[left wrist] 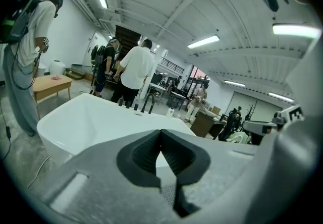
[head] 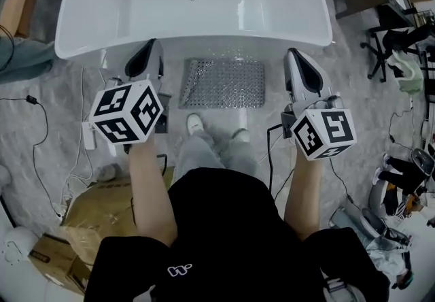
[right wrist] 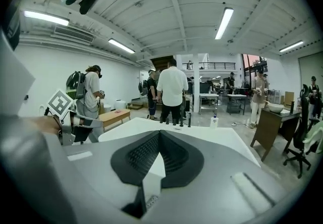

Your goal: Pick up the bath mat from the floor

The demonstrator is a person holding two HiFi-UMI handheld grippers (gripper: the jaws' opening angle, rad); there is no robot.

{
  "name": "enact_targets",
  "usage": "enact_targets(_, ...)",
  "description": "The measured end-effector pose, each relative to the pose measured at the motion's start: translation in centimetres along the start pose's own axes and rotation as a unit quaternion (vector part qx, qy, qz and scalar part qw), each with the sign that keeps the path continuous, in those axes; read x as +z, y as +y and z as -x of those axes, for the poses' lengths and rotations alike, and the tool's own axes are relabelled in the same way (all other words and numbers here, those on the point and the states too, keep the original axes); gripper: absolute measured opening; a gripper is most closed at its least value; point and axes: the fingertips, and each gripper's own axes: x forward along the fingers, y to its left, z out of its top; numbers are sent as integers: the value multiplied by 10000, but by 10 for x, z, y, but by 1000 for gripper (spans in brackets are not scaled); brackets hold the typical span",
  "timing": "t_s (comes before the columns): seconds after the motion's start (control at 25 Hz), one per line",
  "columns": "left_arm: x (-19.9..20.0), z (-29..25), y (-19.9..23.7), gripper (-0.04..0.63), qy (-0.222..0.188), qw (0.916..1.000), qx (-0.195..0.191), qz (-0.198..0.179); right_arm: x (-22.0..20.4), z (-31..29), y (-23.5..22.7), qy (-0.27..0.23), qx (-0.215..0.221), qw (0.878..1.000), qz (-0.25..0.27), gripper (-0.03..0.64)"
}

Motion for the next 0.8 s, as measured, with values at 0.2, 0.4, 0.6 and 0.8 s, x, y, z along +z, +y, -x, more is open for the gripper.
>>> enact_targets(0.2, -14, -7, 3, -2, 128, 9998, 86, 90, -15, -2, -12, 220, -35, 9997, -47, 6)
enact_targets(0.4, -21, -17, -19, -2, 236, 9997, 46, -16, -21, 2, -35, 223, -78, 9996, -129, 6)
enact_targets(0.6, -38, -32, -45, -2, 444, 9989, 119, -44, -38, 5, -64, 211, 27, 9992, -350, 6)
enact_targets(0.8, -74, -46, -61, -2, 843, 9961, 246, -55, -68, 9, -97, 380, -22, 9991, -181, 6)
